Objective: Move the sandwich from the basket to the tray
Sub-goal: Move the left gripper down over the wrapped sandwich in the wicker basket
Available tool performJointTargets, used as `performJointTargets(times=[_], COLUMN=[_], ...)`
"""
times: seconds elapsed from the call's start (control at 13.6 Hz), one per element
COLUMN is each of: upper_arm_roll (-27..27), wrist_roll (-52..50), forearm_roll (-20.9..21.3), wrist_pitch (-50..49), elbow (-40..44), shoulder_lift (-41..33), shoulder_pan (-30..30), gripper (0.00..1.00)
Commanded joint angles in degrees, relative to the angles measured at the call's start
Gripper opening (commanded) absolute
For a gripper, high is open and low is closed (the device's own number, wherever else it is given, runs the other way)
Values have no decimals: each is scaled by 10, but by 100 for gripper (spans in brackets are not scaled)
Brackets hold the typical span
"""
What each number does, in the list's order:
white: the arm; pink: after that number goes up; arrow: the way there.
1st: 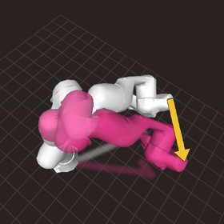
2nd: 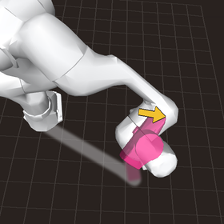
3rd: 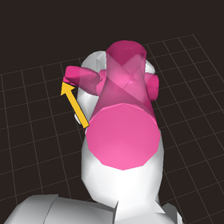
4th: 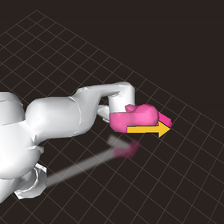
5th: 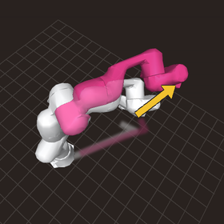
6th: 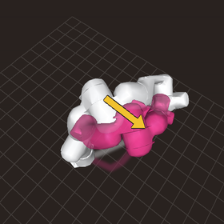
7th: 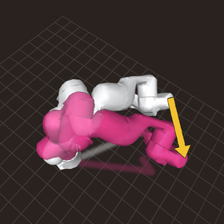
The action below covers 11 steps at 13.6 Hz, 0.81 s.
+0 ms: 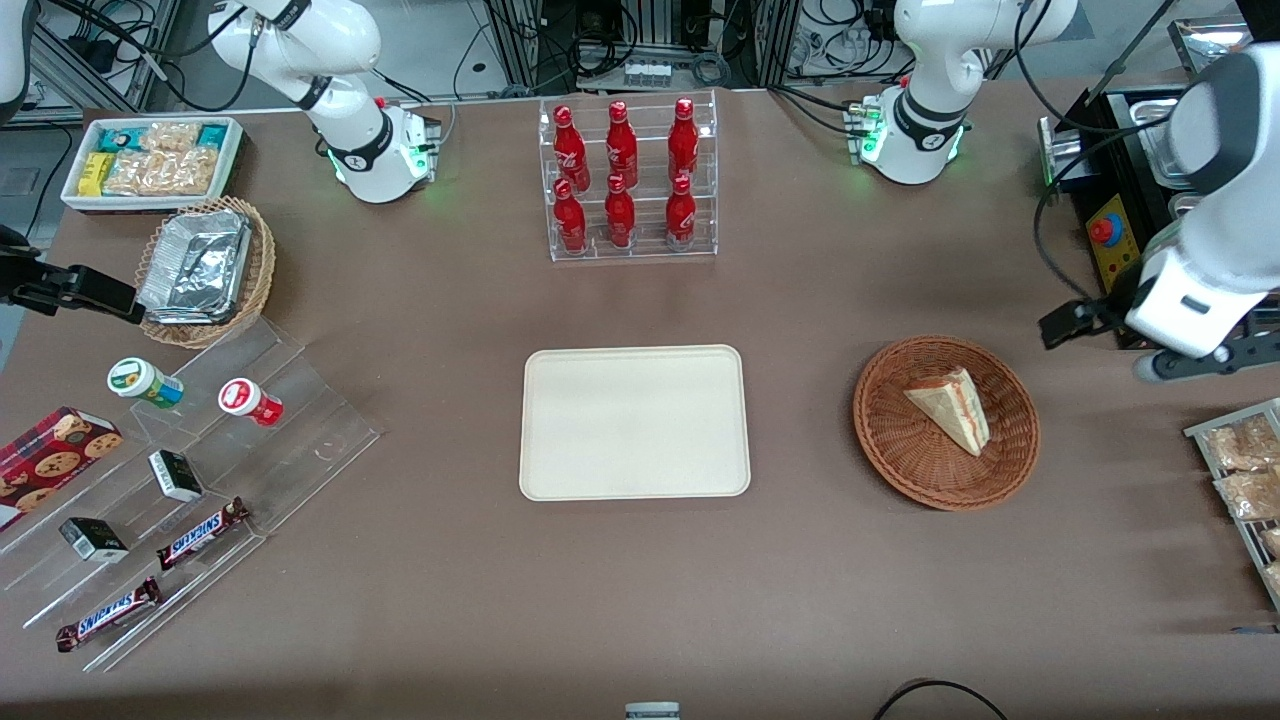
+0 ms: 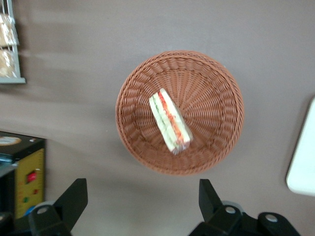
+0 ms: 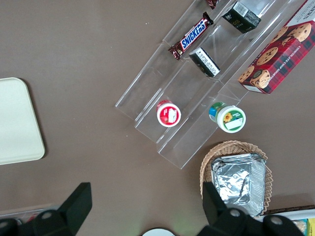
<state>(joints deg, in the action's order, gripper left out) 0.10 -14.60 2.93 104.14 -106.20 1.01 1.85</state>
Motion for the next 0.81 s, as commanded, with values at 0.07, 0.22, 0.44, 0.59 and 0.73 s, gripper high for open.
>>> performJointTargets(times=[0.07, 0.22, 0.44, 0.59, 0.73], upper_arm_roll=[6, 7, 8, 22, 30], wrist_roll=[-123, -181, -256, -298, -314], forearm_roll=[8, 10, 10, 10, 10], wrist_pitch=[111, 191, 233, 233, 236], elbow=[-97, -152, -195, -196, -202], shoulder_lift=[-13, -7, -3, 8, 15], shoulder_pan=[0, 3, 5, 6, 6], gripper=[100, 100, 100, 100, 100])
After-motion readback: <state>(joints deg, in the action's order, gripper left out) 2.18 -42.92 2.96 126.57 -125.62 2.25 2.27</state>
